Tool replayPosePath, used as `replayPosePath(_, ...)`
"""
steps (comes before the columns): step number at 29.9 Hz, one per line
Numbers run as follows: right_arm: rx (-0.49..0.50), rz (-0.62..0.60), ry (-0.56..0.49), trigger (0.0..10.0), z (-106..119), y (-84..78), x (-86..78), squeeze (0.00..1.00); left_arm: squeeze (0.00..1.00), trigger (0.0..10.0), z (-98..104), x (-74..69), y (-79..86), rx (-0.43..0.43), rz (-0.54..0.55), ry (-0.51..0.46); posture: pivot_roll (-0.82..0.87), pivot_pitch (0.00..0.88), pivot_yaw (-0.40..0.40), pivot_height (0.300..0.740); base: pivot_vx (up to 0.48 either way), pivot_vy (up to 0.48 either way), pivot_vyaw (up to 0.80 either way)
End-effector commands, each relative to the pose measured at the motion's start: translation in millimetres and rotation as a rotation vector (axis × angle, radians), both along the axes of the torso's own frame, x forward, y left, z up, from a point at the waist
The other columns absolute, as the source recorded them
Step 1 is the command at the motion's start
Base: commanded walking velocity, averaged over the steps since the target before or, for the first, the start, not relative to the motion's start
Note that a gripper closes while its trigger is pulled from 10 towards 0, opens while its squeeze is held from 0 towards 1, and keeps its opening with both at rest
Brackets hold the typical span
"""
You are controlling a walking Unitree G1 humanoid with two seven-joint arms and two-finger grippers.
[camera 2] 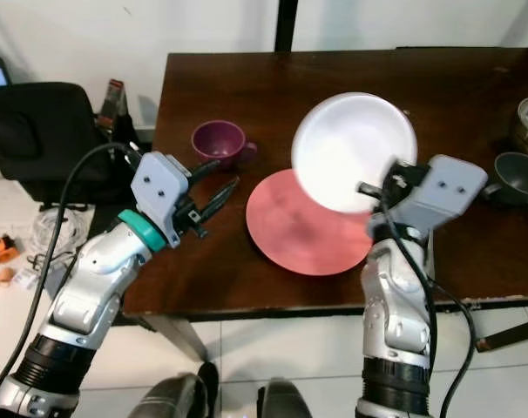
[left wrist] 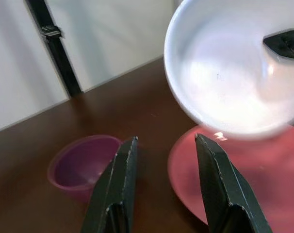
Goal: Setting the table
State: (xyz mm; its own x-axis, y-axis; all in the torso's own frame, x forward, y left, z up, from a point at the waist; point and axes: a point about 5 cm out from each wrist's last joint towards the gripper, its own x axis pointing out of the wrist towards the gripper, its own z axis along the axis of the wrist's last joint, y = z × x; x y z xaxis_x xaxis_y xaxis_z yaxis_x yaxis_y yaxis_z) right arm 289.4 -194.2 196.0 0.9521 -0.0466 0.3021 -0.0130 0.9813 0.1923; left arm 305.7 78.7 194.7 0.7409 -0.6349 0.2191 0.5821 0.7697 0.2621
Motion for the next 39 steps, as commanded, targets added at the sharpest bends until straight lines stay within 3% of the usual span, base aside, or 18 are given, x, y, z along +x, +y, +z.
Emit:
replayPosePath(1, 0.013, 0.191, -0.016, 10.0, 6.6, 20.0, -6.1, 0.0, 0.0, 10.0, 10.8, 6.8, 15.5, -0.004, 0.035, -0.014, -0.04, 0.081, 0.079, 0.74, 0.0, 0.0, 0.0)
replayPosePath(2, 0.013, 0.191, -0.016, 10.0, 6.6, 20.0, -6.1, 0.0, 0.0, 10.0, 10.8, 6.8, 15.5, -0.004, 0.035, -0.014, -0.04, 0.081, 0.079, 0.74, 0.0, 0.0, 0.0)
replayPosePath(5, 0.035, 0.383, -0.01, 10.0, 8.1, 46.4, -12.8, 0.0, 0.0, 10.0, 37.6, 17.5, 44.7, 0.027, 0.14, -0.121, -0.03, 0.101, 0.077, 0.74, 0.0, 0.0, 0.0)
replayPosePath(6, 0.035, 0.383, -0.01, 10.0, 8.1, 46.4, -12.8, 0.0, 0.0, 10.0, 37.6, 17.5, 44.7, 0.027, 0.14, -0.121, -0.03, 0.101, 0.077, 0.74, 0.0, 0.0, 0.0)
replayPosePath(8, 0.053, 0.433, 0.006, 10.0, 4.2, 58.5, -14.2, 0.0, 0.0, 10.0, 58.7, 23.2, 66.8, 0.042, 0.249, -0.216, -0.03, 0.093, 0.075, 0.74, 0.0, 0.0, 0.0)
replayPosePath(11, 0.065, 0.466, 0.018, 10.0, 2.5, 65.5, -15.2, 0.0, 0.0, 10.0, 69.7, 23.8, 77.0, 0.049, 0.287, -0.252, -0.02, 0.1, 0.073, 0.74, 0.0, 0.0, 0.0)
replayPosePath(13, 0.068, 0.559, 0.058, 10.0, -2.1, 83.6, -18.1, 0.0, 0.0, 10.0, 86.0, 22.1, 91.6, 0.073, 0.304, -0.285, -0.01, 0.106, 0.068, 0.74, 0.0, 0.0, 0.0)
replayPosePath(14, 0.068, 0.559, 0.058, 10.0, -2.1, 83.6, -18.1, 0.0, 0.0, 10.0, 86.0, 22.1, 91.6, 0.073, 0.304, -0.285, -0.01, 0.106, 0.068, 0.74, 0.0, 0.0, 0.0)
replayPosePath(16, 0.018, 0.605, 0.16, 10.0, -15.8, 98.3, -17.1, 0.0, 0.0, 10.0, 91.6, 19.2, 93.5, 0.093, 0.289, -0.296, -0.01, 0.1, 0.066, 0.74, 0.0, 0.0, 0.0)
replayPosePath(21, -0.028, 0.615, 0.277, 10.0, -36.1, 98.6, -21.6, 0.0, 0.0, 10.0, 83.4, 17.0, 83.2, 0.104, 0.27, -0.293, -0.01, 0.091, 0.056, 0.74, 0.0, 0.0, 0.0)
replayPosePath(26, -0.078, 0.66, 0.331, 10.0, -50.9, 101.6, -33.9, 0.0, 0.0, 10.0, 79.6, 19.8, 78.0, 0.096, 0.261, -0.289, -0.02, 0.082, 0.056, 0.74, 0.0, 0.0, 0.0)
replayPosePath(32, -0.067, 0.634, 0.337, 10.0, -52.2, 102.5, -30.1, 0.0, 0.0, 10.0, 76.5, 19.5, 71.0, 0.093, 0.238, -0.285, -0.03, 0.072, 0.055, 0.74, 0.0, 0.0, 0.0)
replayPosePath(33, -0.067, 0.634, 0.339, 10.0, -53.0, 104.7, -28.6, 0.2, 0.0, 10.0, 75.8, 19.4, 69.7, 0.092, 0.234, -0.282, -0.03, 0.072, 0.055, 0.74, 0.0, 0.0, 0.0)
replayPosePath(35, -0.072, 0.632, 0.342, 10.0, -54.0, 106.6, -27.2, 0.2, 0.0, 10.0, 75.2, 19.3, 68.9, 0.091, 0.231, -0.279, -0.03, 0.072, 0.055, 0.74, 0.0, 0.0, 0.0)
replayPosePath(36, -0.077, 0.624, 0.346, 10.0, -55.3, 107.8, -25.5, 0.22, 0.0, 10.0, 74.7, 19.0, 68.1, 0.09, 0.229, -0.277, -0.03, 0.072, 0.055, 0.74, 0.0, 0.0, 0.0)
replayPosePath(37, -0.078, 0.607, 0.351, 10.0, -56.7, 107.7, -23.2, 0.34, 0.0, 10.0, 74.0, 18.6, 67.7, 0.089, 0.228, -0.274, -0.02, 0.067, 0.054, 0.74, 0.0, 0.0, 0.0)
replayPosePath(39, -0.078, 0.595, 0.354, 10.0, -57.6, 107.2, -21.8, 0.34, 0.0, 10.0, 73.6, 18.3, 67.5, 0.088, 0.228, -0.272, -0.02, 0.067, 0.054, 0.74, 0.0, 0.0, 0.0)
